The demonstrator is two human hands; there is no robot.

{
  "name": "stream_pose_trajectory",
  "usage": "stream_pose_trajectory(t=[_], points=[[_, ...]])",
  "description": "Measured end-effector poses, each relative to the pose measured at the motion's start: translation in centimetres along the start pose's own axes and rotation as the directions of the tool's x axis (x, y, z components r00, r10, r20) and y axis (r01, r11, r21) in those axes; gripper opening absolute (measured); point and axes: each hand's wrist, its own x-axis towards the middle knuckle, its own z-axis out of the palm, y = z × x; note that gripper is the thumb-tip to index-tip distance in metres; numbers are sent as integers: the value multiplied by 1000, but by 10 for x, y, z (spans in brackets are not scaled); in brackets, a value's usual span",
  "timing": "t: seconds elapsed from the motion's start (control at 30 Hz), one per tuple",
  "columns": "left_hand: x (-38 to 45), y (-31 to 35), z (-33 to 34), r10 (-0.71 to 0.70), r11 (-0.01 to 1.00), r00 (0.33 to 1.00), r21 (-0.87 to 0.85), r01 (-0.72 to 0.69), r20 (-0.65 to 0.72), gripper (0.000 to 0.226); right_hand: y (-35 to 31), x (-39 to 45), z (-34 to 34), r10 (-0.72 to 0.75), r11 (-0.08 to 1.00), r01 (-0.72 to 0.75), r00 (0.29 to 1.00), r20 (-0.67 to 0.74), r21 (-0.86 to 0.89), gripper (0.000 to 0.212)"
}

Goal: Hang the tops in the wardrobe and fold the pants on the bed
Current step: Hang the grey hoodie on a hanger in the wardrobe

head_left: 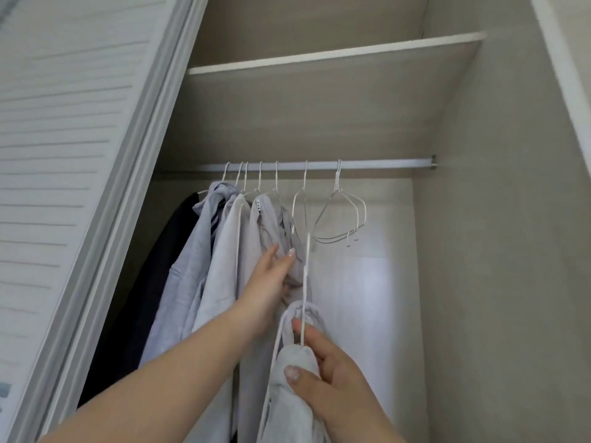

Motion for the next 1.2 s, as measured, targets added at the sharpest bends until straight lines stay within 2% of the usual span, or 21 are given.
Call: stream_pose_trajectory(t=[0.13,0.27,0.4,0.6,0.77,0.83,0.9,1.07,1.2], points=[[58,38,7,86,970,995,234,-73,-46,74,6,44,-3,-99,991,99,995,-3,-87,59],[99,56,17,176,888,978,448,-109,-111,72,19,79,-10,-162,983,156,985,-57,-95,53],[128,56,22,183,848,979,519,-109,-93,60,31,99,-18,-145,986,140,988,-57,-85,54],[151,42,30,128,828,992,549,-113,11,31,38,125,-24,-179,980,172,981,-70,-98,53],[155,29,41,118,929,985,336,-153,124,24,35,141,-31,-233,972,231,972,-34,-53,55],[155,27,40,72,964,983,241,-112,167,23,33,145,-33,-251,968,251,968,-3,-24,56],[151,26,37,11,985,980,166,-44,196,19,33,148,-34,-275,961,275,961,1,-1,49],[166,11,20,-20,999,980,-39,28,196,33,31,163,-22,-323,946,323,946,39,-19,37],[179,3,0,-22,995,991,-89,33,131,45,30,197,-14,-355,933,354,935,0,-62,30]])
